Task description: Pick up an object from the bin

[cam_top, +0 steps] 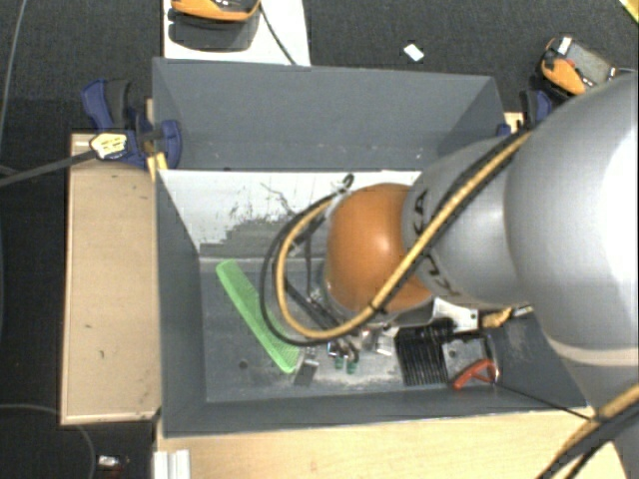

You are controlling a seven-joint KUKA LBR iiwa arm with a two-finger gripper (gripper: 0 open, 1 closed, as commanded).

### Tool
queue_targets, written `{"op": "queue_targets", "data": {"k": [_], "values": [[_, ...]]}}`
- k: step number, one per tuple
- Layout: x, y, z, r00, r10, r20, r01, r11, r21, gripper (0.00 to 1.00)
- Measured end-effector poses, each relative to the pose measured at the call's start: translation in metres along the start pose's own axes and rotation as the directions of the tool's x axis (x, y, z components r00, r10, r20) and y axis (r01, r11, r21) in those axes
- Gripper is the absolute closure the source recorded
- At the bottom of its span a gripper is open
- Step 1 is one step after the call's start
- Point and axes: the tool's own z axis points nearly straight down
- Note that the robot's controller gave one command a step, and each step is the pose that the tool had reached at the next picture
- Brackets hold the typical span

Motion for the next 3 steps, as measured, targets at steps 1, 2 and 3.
{"op": "queue_targets", "data": {"k": [1,2,3], "values": [[-0.001,0.005,0.040,0.999,0.041,0.005,-0.041,0.999,-0.005,0.00],[-0.007,0.018,0.037,0.978,0.206,0.008,-0.206,0.978,-0.007,1.00],[-0.007,0.018,0.037,0.978,0.207,0.008,-0.207,0.978,-0.007,1.00]]}}
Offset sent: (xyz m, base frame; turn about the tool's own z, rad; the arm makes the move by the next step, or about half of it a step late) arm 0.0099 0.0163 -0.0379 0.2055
